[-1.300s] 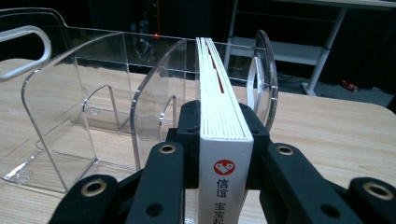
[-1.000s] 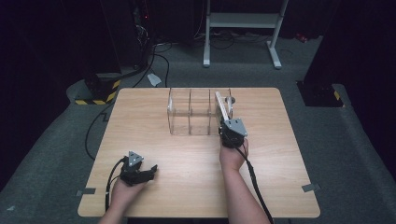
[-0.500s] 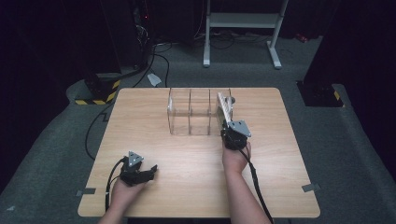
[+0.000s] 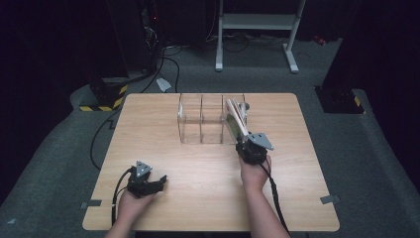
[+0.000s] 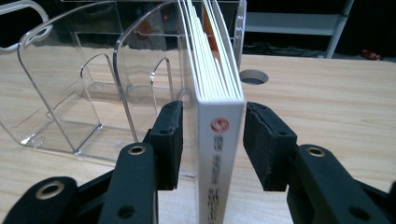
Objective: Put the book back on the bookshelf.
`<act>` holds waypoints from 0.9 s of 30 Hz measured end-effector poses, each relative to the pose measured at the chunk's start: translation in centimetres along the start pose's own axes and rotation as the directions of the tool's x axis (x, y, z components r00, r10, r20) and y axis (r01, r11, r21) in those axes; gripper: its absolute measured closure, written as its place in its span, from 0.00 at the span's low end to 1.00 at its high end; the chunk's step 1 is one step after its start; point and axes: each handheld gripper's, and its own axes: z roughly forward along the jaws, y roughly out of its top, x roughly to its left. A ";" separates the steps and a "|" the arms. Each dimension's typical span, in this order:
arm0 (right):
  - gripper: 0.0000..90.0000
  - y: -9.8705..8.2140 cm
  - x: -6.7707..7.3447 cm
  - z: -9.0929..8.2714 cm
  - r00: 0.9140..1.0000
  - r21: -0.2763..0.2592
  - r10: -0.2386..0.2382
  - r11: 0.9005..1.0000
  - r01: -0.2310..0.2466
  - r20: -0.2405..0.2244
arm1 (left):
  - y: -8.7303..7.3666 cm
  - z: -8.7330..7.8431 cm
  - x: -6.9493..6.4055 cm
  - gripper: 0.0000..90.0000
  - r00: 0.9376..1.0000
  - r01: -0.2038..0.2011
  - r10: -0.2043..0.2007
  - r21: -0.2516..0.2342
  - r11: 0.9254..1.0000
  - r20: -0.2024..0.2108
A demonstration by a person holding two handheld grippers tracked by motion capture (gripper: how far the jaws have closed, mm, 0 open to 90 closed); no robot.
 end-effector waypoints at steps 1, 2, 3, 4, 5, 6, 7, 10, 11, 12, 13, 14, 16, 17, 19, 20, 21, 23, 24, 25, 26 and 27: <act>0.64 -0.1 -0.1 -0.1 1.000 -0.001 -0.002 1.000 0.002 -0.005 | 0.0 0.0 0.0 0.26 1.000 0.001 -0.001 0.000 1.000 0.000; 0.64 -0.3 -0.2 -0.2 1.000 0.002 0.002 1.000 -0.002 -0.010 | 0.0 0.0 0.0 0.26 1.000 0.001 -0.001 0.000 1.000 -0.001; 0.64 -0.4 -0.3 -0.3 1.000 0.004 0.001 1.000 -0.001 -0.011 | 0.0 0.0 0.0 0.26 1.000 0.001 -0.001 0.000 1.000 0.000; 0.65 -0.6 -0.4 -0.4 1.000 0.005 0.004 1.000 -0.004 -0.015 | 0.0 0.0 0.0 0.26 1.000 0.001 -0.001 0.000 1.000 -0.001; 0.65 -0.7 -0.5 -0.5 1.000 0.007 0.006 1.000 -0.006 -0.019 | 0.0 0.0 0.0 0.26 1.000 0.001 -0.001 0.000 1.000 -0.001; 0.65 -0.8 -0.5 -0.6 1.000 0.011 0.001 1.000 0.000 -0.020 | 0.0 0.0 0.0 0.26 1.000 0.000 0.000 0.000 1.000 -0.003; 0.66 -0.9 -0.6 -0.7 1.000 0.013 -0.004 1.000 0.004 -0.019 | 0.0 0.0 0.0 0.26 1.000 0.000 0.000 0.000 1.000 -0.003; 0.69 -1.2 -0.6 -0.9 1.000 0.021 -0.005 1.000 0.006 -0.021 | 0.0 0.0 0.0 0.26 1.000 0.001 -0.001 0.000 1.000 -0.002; 0.69 -1.2 -0.6 -0.9 1.000 0.023 -0.008 1.000 0.009 -0.020 | 0.0 0.0 0.0 0.26 1.000 0.001 -0.001 0.000 1.000 -0.002; 0.69 -1.3 -0.6 -0.9 1.000 0.028 -0.010 1.000 0.010 -0.017 | 0.0 0.0 0.0 0.26 1.000 0.001 -0.001 0.000 1.000 -0.002; 0.69 -1.4 -0.6 -0.8 1.000 0.028 -0.004 1.000 0.004 -0.022 | 0.0 0.0 0.0 0.26 1.000 0.001 -0.001 0.000 1.000 -0.002; 0.70 -1.5 -0.6 -0.8 1.000 0.032 -0.004 0.999 0.005 -0.022 | 0.0 0.0 0.0 0.26 1.000 0.001 -0.001 0.000 1.000 -0.003; 0.71 -1.6 -0.5 -0.7 1.000 0.035 -0.011 0.999 0.011 -0.013 | 0.0 0.0 0.0 0.26 1.000 0.002 -0.002 0.001 1.000 -0.003; 0.71 -1.6 -0.5 -0.6 1.000 0.034 -0.007 0.999 0.007 -0.010 | 0.0 0.0 0.0 0.26 1.000 0.003 -0.003 -0.001 1.000 -0.004; 0.72 -1.6 -0.6 -0.4 1.000 0.034 -0.002 0.999 0.003 -0.010 | 0.0 0.0 0.0 0.26 1.000 0.006 -0.006 -0.002 1.000 -0.003; 0.72 -1.5 -0.5 -0.3 1.000 0.032 -0.009 0.999 0.009 -0.008 | 0.0 0.0 0.0 0.26 1.000 0.006 -0.006 -0.002 1.000 -0.003; 0.72 -1.4 -0.4 -0.2 1.000 0.029 -0.014 0.999 0.014 -0.007 | 0.0 0.0 0.0 0.26 1.000 0.006 -0.006 -0.002 1.000 -0.003; 0.73 -1.3 -0.2 -0.2 1.000 0.025 -0.018 1.000 0.017 0.005 | 0.0 0.0 0.0 0.26 1.000 0.006 -0.006 -0.002 1.000 -0.003; 0.75 -1.2 -0.1 -0.2 1.000 0.026 -0.016 1.000 0.016 0.009 | 0.0 0.0 0.0 0.26 1.000 0.006 -0.006 -0.002 1.000 -0.003; 0.78 -1.2 0.0 -0.2 1.000 0.022 -0.021 1.000 0.021 0.015 | 0.0 0.0 0.0 0.26 1.000 0.006 -0.006 -0.002 1.000 -0.003; 0.80 -1.1 0.2 -0.2 0.999 0.013 -0.031 0.999 0.031 0.020 | 0.0 0.0 0.0 0.26 1.000 0.006 -0.006 -0.002 1.000 -0.003; 0.82 -1.1 0.4 -0.2 0.999 0.014 -0.037 0.999 0.037 0.026 | 0.0 0.0 0.0 0.26 1.000 0.006 -0.006 -0.002 1.000 -0.003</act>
